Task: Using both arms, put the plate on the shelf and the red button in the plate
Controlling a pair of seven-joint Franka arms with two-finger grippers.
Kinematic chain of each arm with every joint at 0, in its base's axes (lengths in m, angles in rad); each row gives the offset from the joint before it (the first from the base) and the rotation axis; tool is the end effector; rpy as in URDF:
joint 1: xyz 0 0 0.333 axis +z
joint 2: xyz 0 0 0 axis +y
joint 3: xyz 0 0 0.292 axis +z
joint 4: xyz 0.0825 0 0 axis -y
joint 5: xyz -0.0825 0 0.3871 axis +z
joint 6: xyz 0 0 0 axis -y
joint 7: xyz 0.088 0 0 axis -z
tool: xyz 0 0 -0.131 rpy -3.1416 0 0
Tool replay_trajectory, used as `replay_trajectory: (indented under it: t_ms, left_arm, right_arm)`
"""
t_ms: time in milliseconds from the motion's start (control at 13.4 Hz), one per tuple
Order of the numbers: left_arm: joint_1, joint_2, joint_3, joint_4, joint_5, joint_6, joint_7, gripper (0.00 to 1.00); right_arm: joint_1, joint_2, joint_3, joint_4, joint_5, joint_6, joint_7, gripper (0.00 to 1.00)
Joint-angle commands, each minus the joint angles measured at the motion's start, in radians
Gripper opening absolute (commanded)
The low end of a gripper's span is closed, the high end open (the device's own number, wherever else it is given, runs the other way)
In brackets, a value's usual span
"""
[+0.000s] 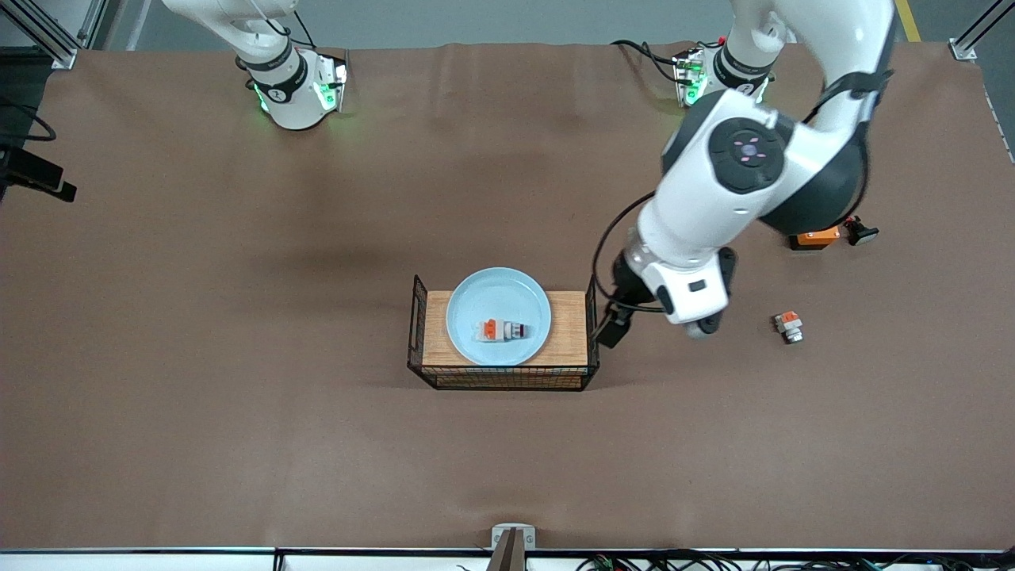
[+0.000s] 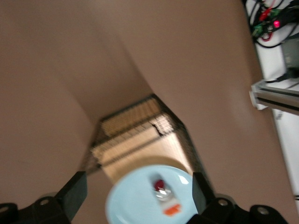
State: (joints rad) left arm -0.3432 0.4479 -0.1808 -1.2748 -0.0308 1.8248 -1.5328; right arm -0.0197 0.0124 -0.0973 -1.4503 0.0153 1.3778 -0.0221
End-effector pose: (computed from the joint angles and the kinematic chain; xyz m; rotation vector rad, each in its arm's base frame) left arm 0.6121 -0.3314 0.4664 2.5993 1.4825 -0.0531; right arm 0.5352 -0.0603 0.6098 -3.1157 0.1444 0.1306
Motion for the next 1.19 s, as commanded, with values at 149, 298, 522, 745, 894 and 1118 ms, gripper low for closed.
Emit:
replay_trajectory:
  t_ms: [149,298,522,745,894,1118]
  left_arm:
    - [0.142,-0.132,-0.009,-0.061,0.000,-0.197,0.432,0.99]
    - [0.200,-0.199,-0.009,-0.121,0.002,-0.203,0.648,0.99]
    - [0.282,-0.311,-0.006,-0.256,0.015,-0.203,0.906,0.99]
    - [0.360,-0.408,-0.009,-0.357,0.012,-0.199,0.967,1.00]
    - [0.410,-0.440,-0.008,-0.394,0.015,-0.200,1.069,1.00]
    - [0.477,-0.454,-0.009,-0.396,0.009,-0.220,1.289,1.00]
  right_arm:
    - [0.004,-0.111,0.007,-0.136,0.005,0.047,0.010,1.00]
    - [0.003,-0.114,0.005,-0.139,0.003,0.043,0.008,1.00]
    - [0.006,-0.118,0.007,-0.139,0.003,0.043,0.004,1.00]
    - [0.007,-0.126,0.008,-0.139,-0.006,0.046,-0.001,1.00]
    - [0.007,-0.126,0.008,-0.139,-0.011,0.056,-0.002,1.00]
    - [0.001,-0.126,0.005,-0.140,-0.015,0.084,-0.002,1.00]
